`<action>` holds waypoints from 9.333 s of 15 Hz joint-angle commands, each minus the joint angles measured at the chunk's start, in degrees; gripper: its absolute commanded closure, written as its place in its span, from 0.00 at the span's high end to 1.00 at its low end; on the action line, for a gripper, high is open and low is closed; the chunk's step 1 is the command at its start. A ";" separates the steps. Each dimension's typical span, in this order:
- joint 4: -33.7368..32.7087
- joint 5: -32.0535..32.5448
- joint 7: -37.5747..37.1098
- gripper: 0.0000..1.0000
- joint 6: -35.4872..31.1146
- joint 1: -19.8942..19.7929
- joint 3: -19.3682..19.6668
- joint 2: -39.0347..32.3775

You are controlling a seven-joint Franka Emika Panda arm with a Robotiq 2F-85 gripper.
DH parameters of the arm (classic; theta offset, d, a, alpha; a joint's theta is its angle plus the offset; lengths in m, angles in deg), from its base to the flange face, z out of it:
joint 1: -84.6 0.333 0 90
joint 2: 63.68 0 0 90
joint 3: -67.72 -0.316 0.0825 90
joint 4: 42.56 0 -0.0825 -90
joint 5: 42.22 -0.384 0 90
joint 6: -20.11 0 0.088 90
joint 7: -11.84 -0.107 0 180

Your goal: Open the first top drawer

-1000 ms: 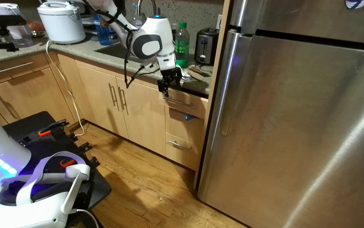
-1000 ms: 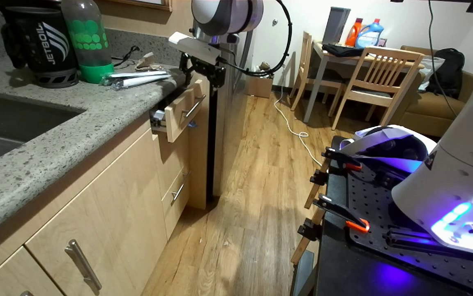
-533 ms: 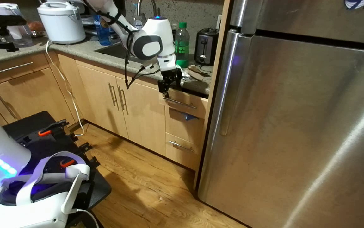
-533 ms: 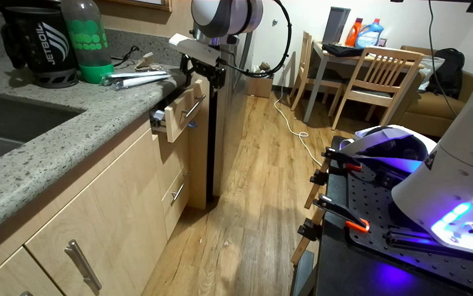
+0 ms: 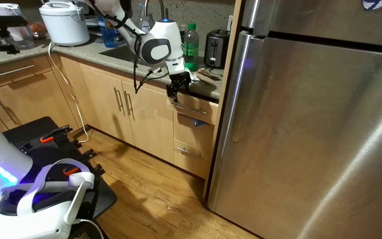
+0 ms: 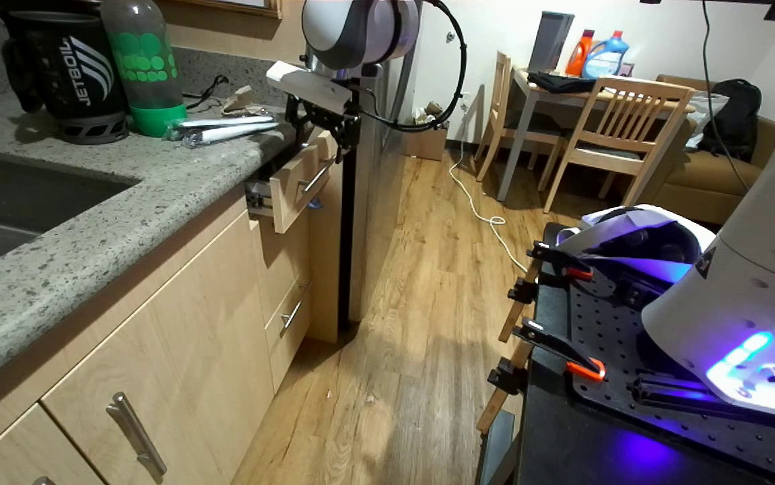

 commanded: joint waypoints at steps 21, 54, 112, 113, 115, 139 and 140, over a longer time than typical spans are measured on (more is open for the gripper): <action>-4.17 -2.66 0.79 1.00 0.70 -0.25 0.37 -4.13; -6.95 -2.99 1.66 1.00 3.66 -1.28 -0.25 -5.60; 9.34 -7.47 11.77 0.98 22.01 -5.52 -0.56 8.66; 9.19 -7.48 11.68 1.00 22.02 -5.53 -0.52 8.79; 8.65 -7.08 10.86 1.00 21.40 -5.24 -0.14 9.12; -3.64 3.61 -0.11 1.00 23.48 -1.13 1.69 3.94; -3.64 3.61 -0.11 1.00 23.48 -1.10 1.69 3.94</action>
